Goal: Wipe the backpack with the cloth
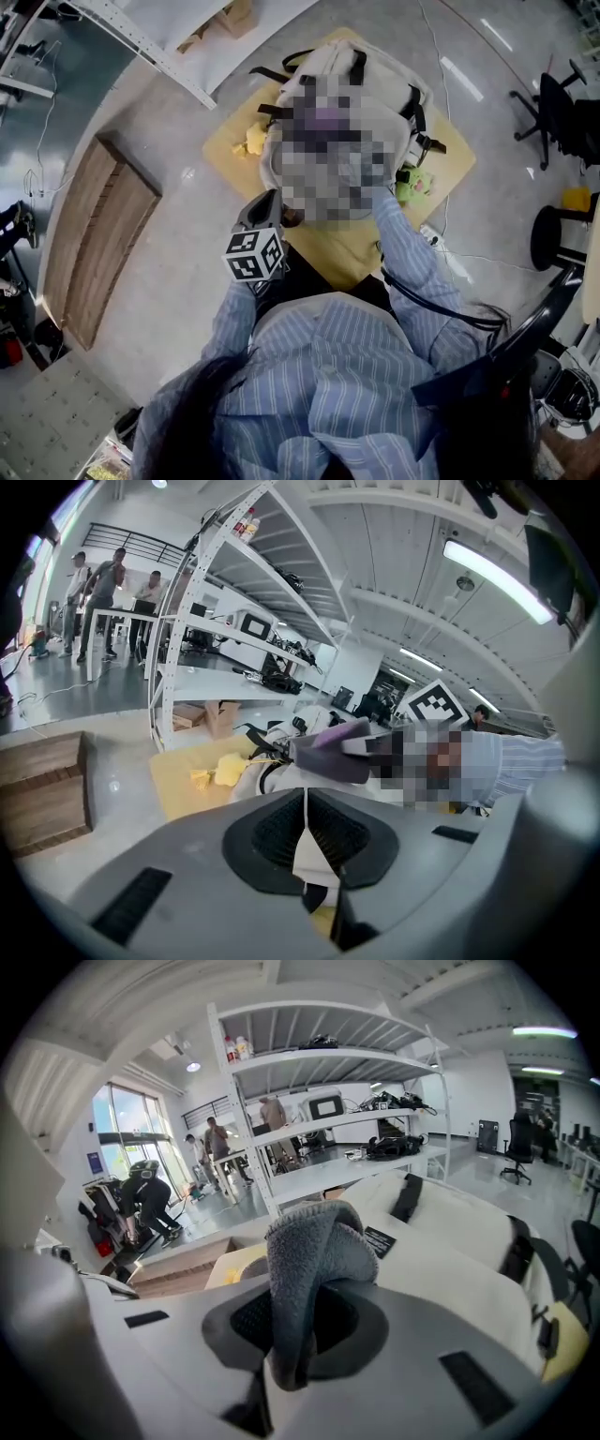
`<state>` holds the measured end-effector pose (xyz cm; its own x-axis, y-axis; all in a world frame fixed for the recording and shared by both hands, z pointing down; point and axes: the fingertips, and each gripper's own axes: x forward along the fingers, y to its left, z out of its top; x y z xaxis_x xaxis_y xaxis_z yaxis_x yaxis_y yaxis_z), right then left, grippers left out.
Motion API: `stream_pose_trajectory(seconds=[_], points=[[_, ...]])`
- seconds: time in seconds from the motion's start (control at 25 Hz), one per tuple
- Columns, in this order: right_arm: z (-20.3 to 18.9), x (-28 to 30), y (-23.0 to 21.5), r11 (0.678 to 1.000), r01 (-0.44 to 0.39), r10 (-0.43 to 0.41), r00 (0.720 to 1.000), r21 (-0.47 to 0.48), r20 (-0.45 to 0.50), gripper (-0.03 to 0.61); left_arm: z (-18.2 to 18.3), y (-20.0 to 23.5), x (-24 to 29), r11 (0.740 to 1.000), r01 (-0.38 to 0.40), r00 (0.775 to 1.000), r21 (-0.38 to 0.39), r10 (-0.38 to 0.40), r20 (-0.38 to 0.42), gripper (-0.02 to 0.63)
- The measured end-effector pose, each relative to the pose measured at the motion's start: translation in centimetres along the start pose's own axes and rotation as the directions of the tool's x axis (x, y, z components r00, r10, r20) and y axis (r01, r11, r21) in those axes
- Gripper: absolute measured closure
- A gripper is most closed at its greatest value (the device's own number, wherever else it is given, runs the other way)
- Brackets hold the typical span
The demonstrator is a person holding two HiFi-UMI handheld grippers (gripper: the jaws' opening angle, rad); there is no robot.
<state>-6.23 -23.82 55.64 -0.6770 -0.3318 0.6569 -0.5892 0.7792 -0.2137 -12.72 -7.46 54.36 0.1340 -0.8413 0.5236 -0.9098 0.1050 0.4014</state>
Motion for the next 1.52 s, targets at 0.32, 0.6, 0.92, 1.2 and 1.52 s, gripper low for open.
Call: stream_pose_trajectory(seconds=[0.32, 0.6, 0.92, 1.2, 1.52], points=[[-4.7, -7.3, -4.0, 0.991, 0.098, -0.1, 0.995, 0.09, 0.018, 0.537, 0.1, -2.7, 1.2, 0.997, 0.068, 0.998, 0.042, -0.067, -0.018, 0.6], [-9.7, -13.4, -6.9, 0.968, 0.183, -0.186, 0.983, 0.174, 0.001, 0.537, 0.1, -4.8, 1.7, 0.99, 0.117, 0.993, 0.08, -0.115, -0.035, 0.6], [-14.9, -18.0, -8.7, 0.939, 0.263, -0.258, 0.965, 0.223, -0.053, 0.537, -0.2, -6.6, 1.9, 0.981, 0.16, 0.986, 0.107, -0.155, -0.053, 0.6], [-14.3, -19.7, -9.3, 0.941, 0.274, -0.268, 0.962, 0.199, -0.057, 0.537, -0.5, -7.2, 2.3, 0.977, 0.18, 0.982, 0.115, -0.173, -0.07, 0.6], [-2.1, -16.0, -4.7, 0.992, 0.107, -0.115, 0.985, 0.071, 0.131, 0.537, -0.1, -5.9, 2.5, 0.982, 0.164, 0.986, 0.092, -0.159, -0.058, 0.6]])
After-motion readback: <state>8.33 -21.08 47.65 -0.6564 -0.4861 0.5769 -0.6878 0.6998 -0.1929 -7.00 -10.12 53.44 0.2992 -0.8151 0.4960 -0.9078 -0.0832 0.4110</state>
